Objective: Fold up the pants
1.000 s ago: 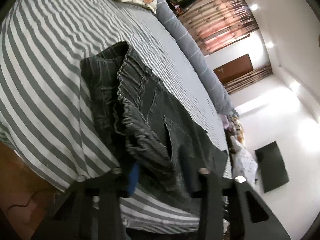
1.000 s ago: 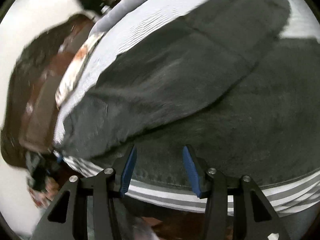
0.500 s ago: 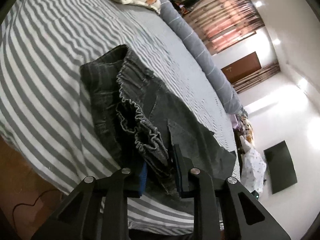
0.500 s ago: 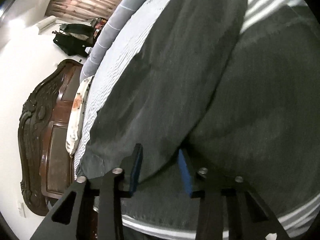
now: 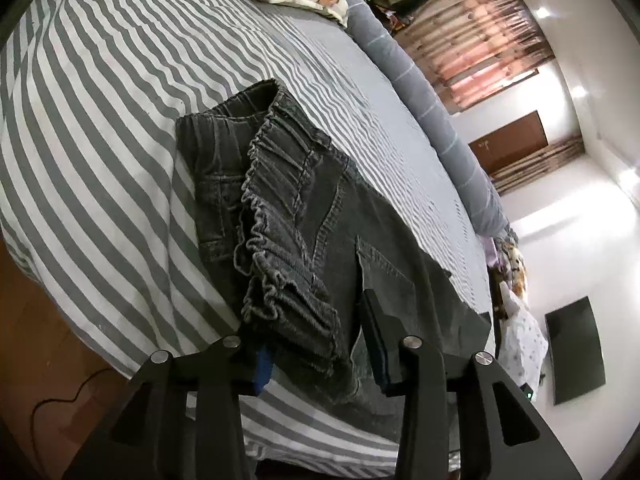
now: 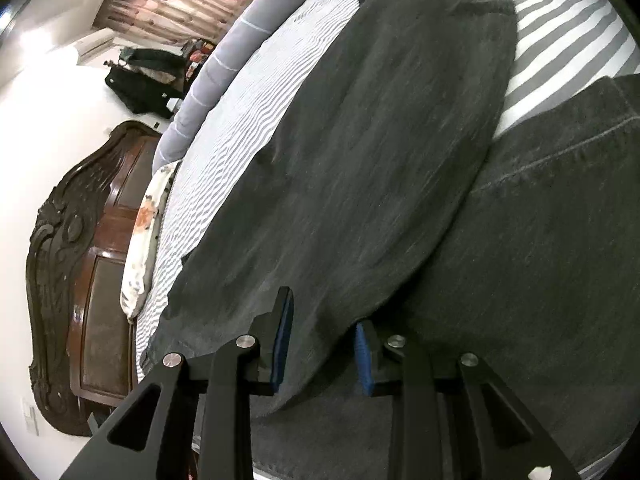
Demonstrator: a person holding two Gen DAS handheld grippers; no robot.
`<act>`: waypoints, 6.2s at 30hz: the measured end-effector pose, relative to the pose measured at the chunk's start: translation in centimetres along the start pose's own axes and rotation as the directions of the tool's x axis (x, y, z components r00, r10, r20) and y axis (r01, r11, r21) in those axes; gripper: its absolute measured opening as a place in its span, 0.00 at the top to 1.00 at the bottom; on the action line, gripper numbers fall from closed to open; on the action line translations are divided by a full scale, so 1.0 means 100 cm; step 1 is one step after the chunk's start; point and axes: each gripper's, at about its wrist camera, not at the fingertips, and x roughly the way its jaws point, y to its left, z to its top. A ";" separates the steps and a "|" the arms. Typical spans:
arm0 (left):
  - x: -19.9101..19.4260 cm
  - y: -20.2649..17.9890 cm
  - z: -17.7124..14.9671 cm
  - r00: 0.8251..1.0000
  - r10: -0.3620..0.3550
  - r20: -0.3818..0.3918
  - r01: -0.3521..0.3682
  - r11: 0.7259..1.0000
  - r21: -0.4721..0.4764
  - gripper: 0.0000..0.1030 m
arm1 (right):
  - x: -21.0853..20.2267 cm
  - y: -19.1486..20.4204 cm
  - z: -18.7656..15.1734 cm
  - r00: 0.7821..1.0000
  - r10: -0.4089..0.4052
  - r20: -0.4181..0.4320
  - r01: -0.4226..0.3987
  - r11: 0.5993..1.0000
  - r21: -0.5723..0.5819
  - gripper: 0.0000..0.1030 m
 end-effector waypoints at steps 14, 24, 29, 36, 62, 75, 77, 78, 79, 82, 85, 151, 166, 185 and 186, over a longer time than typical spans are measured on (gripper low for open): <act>0.000 -0.059 0.087 1.000 0.003 0.017 -0.004 0.995 0.100 0.88 | -0.043 0.029 0.007 0.997 0.059 0.050 -0.055 0.995 -0.085 0.96; -0.002 -0.068 0.147 0.999 0.036 -0.038 -0.026 0.971 0.239 0.88 | -0.069 0.055 -0.060 0.997 0.073 -0.019 -0.075 0.988 -0.133 0.96; 0.014 -0.004 0.119 0.977 0.177 -0.116 -0.149 0.966 0.213 0.88 | -0.034 0.025 -0.090 0.991 -0.023 -0.131 0.010 0.995 -0.102 0.96; 0.023 0.029 0.103 0.976 0.178 -0.123 -0.160 0.976 0.146 0.88 | -0.017 0.011 -0.097 0.982 -0.076 -0.173 0.060 0.993 -0.097 0.96; -0.042 -0.073 0.005 0.945 0.275 0.176 -0.326 0.749 0.577 0.46 | -0.037 -0.001 -0.073 0.993 0.031 -0.116 -0.035 0.999 -0.031 0.86; 0.050 -0.202 -0.149 0.957 0.043 -0.286 0.193 0.640 0.744 0.43 | -0.057 -0.006 -0.043 0.993 0.084 -0.081 -0.083 0.996 0.009 0.86; 0.062 -0.208 -0.161 0.908 -0.020 -0.418 0.306 0.714 0.630 0.43 | -0.059 -0.007 -0.040 0.993 0.082 -0.082 -0.082 0.997 0.005 0.86; 0.069 -0.210 -0.165 0.883 -0.052 -0.467 0.342 0.754 0.561 0.43 | -0.059 -0.008 -0.038 0.993 0.085 -0.084 -0.085 0.996 0.003 0.86; 0.073 -0.211 -0.170 0.870 -0.067 -0.488 0.354 0.774 0.525 0.43 | -0.059 -0.009 -0.037 0.993 0.087 -0.085 -0.087 0.996 0.001 0.86; 0.088 -0.217 -0.189 0.822 -0.097 -0.561 0.375 0.834 0.405 0.43 | -0.058 -0.011 -0.035 0.991 0.099 -0.088 -0.100 0.995 0.003 0.86; 0.102 -0.212 -0.197 0.789 -0.148 -0.596 0.372 0.888 0.272 0.43 | -0.057 -0.015 -0.035 0.990 0.111 -0.092 -0.111 0.994 0.003 0.86; 0.183 -0.208 -0.221 0.830 -0.056 -0.555 0.181 0.968 0.174 0.94 | -0.209 -0.174 0.043 0.965 -0.076 0.250 0.001 0.958 0.286 0.96; 0.192 -0.205 -0.233 0.815 0.027 -0.578 0.139 0.961 0.240 0.94 | -0.193 -0.202 0.018 0.960 -0.176 0.220 0.099 0.943 0.319 0.97; 0.133 -0.250 -0.237 0.870 0.162 -0.465 0.202 0.743 0.638 0.74 | -0.209 -0.115 0.013 0.947 -0.259 0.188 0.249 0.965 0.076 0.69; 0.133 -0.249 -0.231 0.887 0.156 -0.435 0.182 0.747 0.640 0.73 | -0.200 -0.105 0.015 0.954 -0.245 0.171 0.239 0.970 0.052 0.68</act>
